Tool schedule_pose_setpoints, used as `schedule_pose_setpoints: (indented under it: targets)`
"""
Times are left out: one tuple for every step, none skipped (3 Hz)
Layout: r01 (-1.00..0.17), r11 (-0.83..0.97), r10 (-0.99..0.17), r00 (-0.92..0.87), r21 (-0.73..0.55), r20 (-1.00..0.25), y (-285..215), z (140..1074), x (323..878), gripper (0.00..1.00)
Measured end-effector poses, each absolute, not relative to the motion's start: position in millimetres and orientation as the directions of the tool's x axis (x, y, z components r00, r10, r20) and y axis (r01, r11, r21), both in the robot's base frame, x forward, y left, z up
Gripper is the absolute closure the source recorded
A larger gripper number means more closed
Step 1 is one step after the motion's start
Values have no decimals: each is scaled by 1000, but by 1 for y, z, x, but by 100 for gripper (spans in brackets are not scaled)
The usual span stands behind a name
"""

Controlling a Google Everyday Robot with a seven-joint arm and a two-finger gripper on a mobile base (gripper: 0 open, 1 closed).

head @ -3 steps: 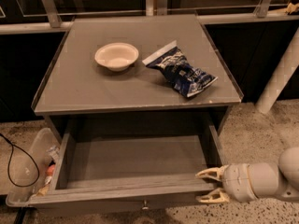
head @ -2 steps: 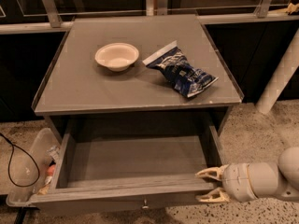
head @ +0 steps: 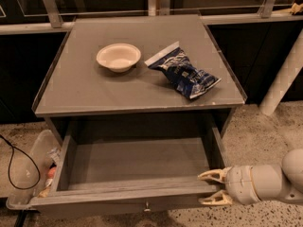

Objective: Open top drawer

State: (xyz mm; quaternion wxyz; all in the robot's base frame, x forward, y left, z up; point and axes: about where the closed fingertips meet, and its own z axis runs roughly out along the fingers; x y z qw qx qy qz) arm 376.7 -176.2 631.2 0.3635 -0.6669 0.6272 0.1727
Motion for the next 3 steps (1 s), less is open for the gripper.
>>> schedule_pose_setpoints:
  targets:
    - [-962, 51, -711, 154, -268, -686, -176, 631, 377, 13]
    - [-962, 51, -711, 154, -268, -686, -176, 631, 377, 0]
    - [-962, 51, -711, 154, -268, -686, -176, 631, 377, 0]
